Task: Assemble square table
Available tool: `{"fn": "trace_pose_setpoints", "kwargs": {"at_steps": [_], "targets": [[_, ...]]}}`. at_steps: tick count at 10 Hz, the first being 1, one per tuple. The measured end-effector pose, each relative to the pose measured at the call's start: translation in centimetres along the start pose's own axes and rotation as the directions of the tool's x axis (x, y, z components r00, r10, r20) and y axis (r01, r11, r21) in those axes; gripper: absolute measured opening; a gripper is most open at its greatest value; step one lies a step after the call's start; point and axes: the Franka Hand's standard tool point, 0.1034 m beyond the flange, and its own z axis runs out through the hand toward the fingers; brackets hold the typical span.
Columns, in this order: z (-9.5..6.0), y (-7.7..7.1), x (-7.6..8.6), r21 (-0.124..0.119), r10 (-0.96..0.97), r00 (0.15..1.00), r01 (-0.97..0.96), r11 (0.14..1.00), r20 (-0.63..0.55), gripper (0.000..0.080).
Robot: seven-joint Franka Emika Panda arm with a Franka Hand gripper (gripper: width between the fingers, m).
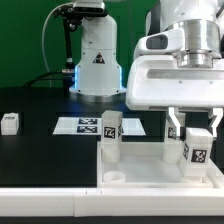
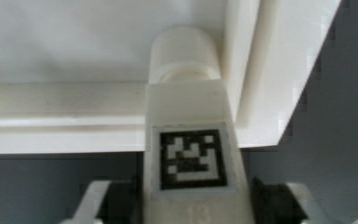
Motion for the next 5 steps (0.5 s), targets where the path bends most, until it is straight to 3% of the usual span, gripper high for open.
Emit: {"fn": "trace_pose_setpoints", "kwargs": {"at_steps": [1,4,5], "targets": [[0.01,0.00,-0.01,0.000,0.000,1.000,0.000,1.000,0.000,0.0284],[0.03,0.01,-0.08,0.000,0.000,1.000,0.000,1.000,0.005,0.0609],[0.13,0.03,-0.18,0.002,0.007,0.999,-0.007,1.000,0.043,0.0609]]}}
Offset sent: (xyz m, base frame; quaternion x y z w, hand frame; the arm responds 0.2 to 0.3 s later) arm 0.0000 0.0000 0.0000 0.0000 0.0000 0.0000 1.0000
